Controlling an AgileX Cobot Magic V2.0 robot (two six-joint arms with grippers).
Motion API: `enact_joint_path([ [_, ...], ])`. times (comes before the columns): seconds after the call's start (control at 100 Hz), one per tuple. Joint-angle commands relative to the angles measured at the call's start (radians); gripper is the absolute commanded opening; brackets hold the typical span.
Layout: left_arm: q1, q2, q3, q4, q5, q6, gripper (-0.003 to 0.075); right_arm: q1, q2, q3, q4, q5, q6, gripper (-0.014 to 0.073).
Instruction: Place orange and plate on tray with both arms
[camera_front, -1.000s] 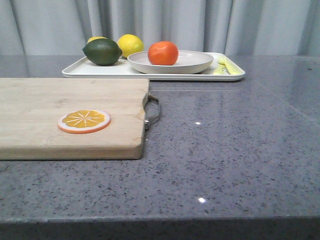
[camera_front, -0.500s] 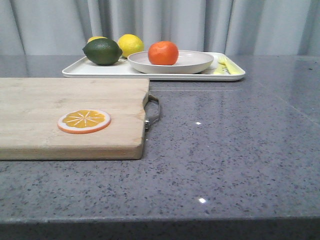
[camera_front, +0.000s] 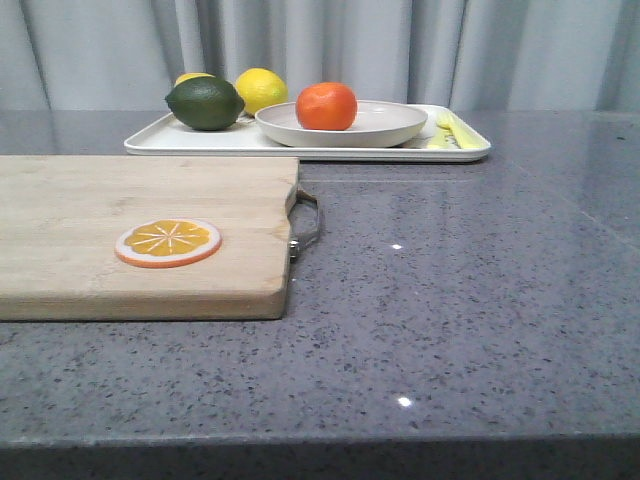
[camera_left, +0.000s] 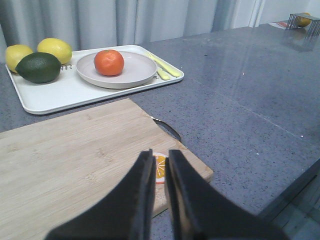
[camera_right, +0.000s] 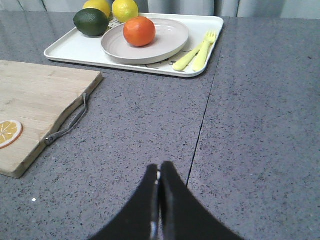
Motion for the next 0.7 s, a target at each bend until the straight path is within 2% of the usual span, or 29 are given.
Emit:
enact_joint_path([
  [0.0,-0.001,0.01,-0.024,-0.021,-0.069,-0.004,0.0042,-0.002,0.006,-0.024,-0.009,-0.081,-0.011,-0.0067],
  [0.51,-0.001,0.01,0.006,-0.006,-0.084,-0.004,0.0042,-0.002,0.006,-0.024,-0.009,-0.081,-0.011,-0.0067],
  [0.58,-0.001,0.004,0.031,0.039,-0.154,-0.004,0.0042,-0.002,0.006,-0.024,-0.009,-0.081,-0.011,-0.0067],
  [0.69,0.006,-0.016,0.103,0.126,-0.354,-0.004,0.0043,-0.002,0.006,-0.024,-0.009,-0.081,-0.011,-0.0067],
])
